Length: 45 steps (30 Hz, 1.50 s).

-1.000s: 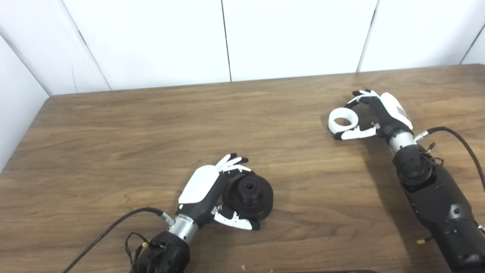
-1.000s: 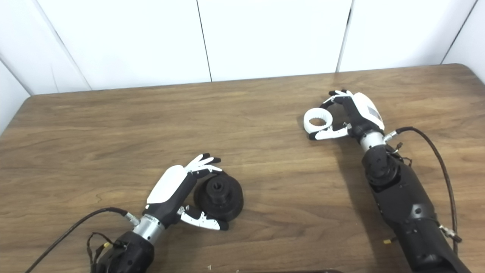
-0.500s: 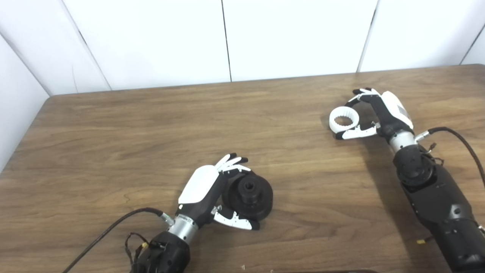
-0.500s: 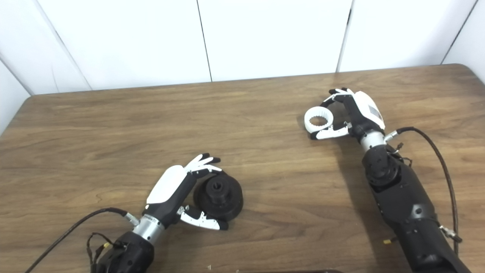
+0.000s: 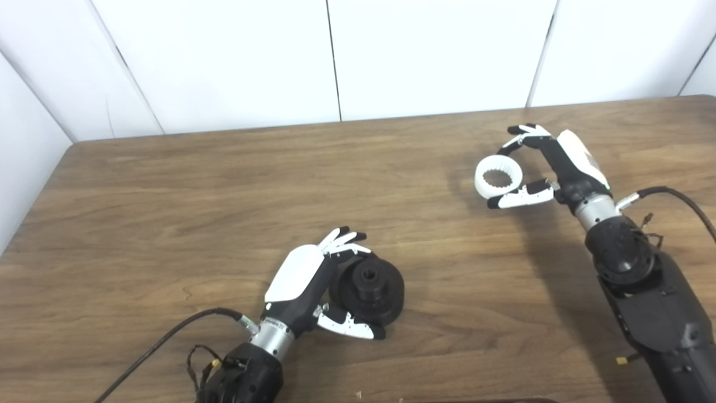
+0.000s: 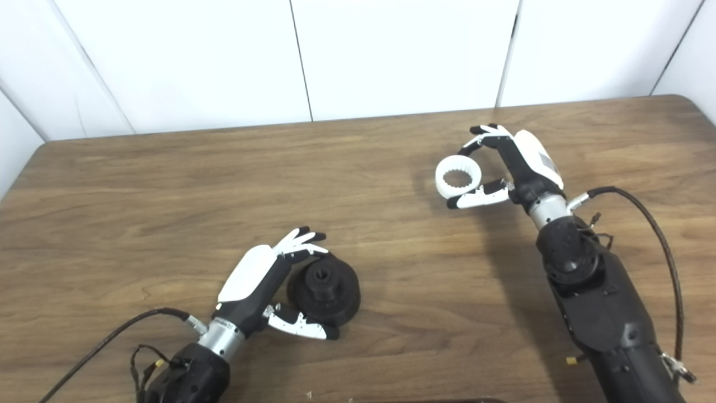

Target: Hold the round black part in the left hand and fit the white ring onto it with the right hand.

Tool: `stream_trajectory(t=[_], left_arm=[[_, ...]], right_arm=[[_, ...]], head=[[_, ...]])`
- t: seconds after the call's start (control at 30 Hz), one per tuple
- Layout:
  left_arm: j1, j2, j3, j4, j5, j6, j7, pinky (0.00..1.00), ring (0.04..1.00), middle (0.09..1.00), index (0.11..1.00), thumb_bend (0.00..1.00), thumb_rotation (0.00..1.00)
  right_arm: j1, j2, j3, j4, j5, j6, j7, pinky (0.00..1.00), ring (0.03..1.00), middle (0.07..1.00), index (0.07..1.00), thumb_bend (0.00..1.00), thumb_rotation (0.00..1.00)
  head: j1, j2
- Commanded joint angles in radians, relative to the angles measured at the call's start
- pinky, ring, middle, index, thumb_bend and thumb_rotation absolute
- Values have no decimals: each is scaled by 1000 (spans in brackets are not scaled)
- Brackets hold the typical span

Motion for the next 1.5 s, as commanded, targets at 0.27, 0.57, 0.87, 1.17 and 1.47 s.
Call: stream_trajectory(t=[0.27,0.57,0.87,1.17,1.47], left_arm=[[-11,-3,-6,19,6,-10,9,920,980,907,604,929,258],[-16,-7,-5,33,-4,-21,16,948,980,906,602,920,248],[-15,-8,-1,28,-14,-12,8,918,986,913,604,918,252],[-15,-8,2,25,-4,-11,14,895,974,903,600,932,248],[-18,-4,3,21,17,-10,22,875,961,889,602,944,239]], right_arm=[[14,11,13,-293,13,153,126,939,959,873,487,525,147],[49,44,45,-434,42,226,203,953,967,877,487,525,144],[99,95,134,-495,3,204,221,895,959,875,488,525,147],[115,123,186,-506,1,214,246,876,967,877,487,525,148],[127,154,262,-510,-36,222,279,904,983,882,487,525,151]], head=[[5,5],[19,14],[24,21],[29,25],[32,31]])
